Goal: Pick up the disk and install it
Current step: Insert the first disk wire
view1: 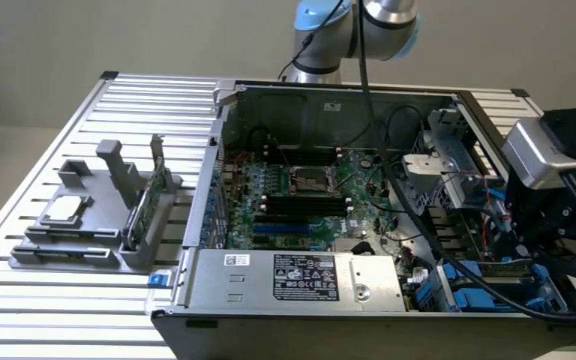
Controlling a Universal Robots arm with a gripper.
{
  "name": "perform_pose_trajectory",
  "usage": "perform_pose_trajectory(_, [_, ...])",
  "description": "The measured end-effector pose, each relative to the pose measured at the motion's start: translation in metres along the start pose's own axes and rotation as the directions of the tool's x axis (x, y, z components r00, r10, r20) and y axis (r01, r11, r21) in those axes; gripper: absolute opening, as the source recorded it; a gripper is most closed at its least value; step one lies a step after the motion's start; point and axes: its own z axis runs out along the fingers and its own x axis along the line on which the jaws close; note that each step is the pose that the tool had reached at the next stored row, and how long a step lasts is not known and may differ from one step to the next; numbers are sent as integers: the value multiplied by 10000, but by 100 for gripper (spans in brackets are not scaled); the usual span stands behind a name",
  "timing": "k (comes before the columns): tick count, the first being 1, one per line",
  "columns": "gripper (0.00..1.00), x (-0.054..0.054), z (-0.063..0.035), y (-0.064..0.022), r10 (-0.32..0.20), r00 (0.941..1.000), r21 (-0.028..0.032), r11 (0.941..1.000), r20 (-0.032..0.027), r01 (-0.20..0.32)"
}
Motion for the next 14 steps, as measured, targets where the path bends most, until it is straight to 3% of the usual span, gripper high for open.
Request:
perform_pose_trajectory(7, [13, 0, 0, 0, 1062, 9943, 121, 9943, -5, -1061])
perform_pose_trajectory(14, [13, 0, 0, 1, 2060, 9786, 233, 9783, 22, -2060])
